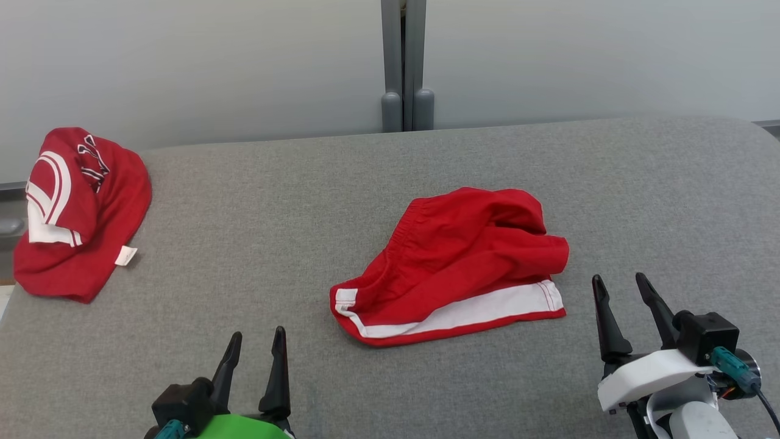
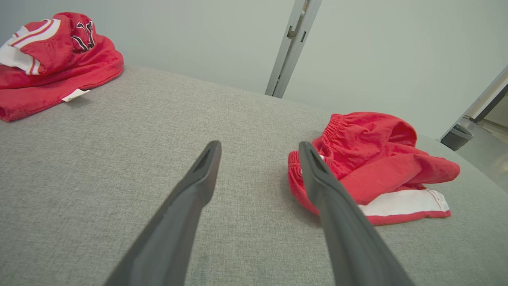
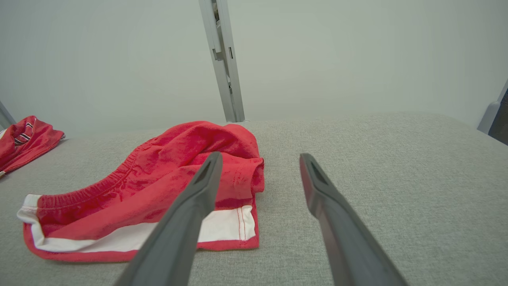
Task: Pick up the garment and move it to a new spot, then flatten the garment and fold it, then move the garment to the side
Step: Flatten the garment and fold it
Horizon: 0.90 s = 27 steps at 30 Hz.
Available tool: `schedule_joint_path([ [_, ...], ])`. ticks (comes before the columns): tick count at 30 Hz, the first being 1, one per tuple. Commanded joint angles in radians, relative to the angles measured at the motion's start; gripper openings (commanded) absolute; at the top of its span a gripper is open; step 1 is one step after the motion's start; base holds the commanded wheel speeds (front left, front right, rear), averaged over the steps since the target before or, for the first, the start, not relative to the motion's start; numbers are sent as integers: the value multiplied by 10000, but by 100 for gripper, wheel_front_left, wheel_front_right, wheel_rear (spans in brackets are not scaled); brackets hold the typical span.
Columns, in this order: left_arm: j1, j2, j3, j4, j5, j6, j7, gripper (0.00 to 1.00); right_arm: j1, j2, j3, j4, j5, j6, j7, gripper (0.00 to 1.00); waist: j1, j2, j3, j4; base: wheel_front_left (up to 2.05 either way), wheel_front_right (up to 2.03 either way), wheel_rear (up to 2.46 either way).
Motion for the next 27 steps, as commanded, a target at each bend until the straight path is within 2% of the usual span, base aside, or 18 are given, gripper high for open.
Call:
schedule_joint_path([
  [1,112,24,51,-39,106,25,0,100,131,-37,-12,15,40,-14,-41,100,0,0,-15,-14,0,0,0],
  [19,-103,24,-14,109,368,-125,0,100,179,-37,125,214,-77,-14,-41,100,0,0,-82,6,0,0,0],
  [27,-1139,415,-778,724,806,-266,123,100,142,-37,216,305,-170,-13,-42,100,0,0,25,-36,0,0,0],
])
